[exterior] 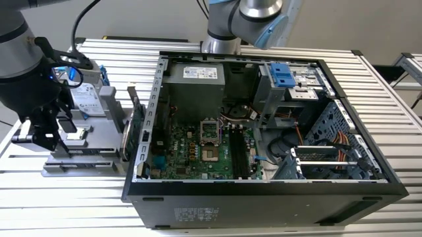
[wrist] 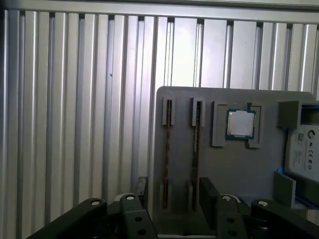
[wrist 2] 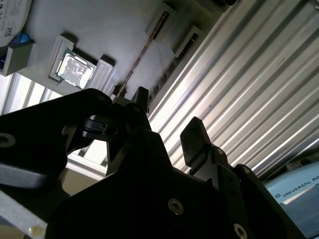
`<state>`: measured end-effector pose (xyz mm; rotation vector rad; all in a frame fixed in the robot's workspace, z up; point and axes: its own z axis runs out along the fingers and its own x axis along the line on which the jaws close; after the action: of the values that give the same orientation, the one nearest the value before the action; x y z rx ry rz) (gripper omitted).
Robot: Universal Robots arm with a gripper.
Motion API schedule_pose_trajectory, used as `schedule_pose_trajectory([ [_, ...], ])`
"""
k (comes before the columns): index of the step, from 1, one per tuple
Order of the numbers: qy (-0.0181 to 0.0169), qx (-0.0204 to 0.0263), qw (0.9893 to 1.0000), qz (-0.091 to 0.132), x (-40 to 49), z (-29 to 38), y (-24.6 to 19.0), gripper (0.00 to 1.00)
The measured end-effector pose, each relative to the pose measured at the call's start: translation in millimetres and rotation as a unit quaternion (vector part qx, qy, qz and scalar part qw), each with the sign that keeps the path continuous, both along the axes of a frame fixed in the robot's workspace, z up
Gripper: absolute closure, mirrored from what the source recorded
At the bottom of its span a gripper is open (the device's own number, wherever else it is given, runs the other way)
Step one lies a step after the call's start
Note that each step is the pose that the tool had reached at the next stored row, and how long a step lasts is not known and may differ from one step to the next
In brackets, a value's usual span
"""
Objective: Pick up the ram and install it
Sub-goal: 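Pick up the ram and move it above insertion slot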
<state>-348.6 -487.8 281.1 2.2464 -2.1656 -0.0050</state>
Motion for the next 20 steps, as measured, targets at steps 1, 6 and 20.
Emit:
schedule_pose_trajectory([
  [1, 0.0000, 0.0000, 1.0000, 0.000, 0.0, -0.8, 0.0, 0.00],
  [6, 0.0000, 0.0000, 1.0000, 0.000, 0.0, -4.9, 0.0, 0.00],
  [20, 0.0000, 0.0000, 1.0000, 0.000, -0.2, -16.6, -0.1, 0.00],
])
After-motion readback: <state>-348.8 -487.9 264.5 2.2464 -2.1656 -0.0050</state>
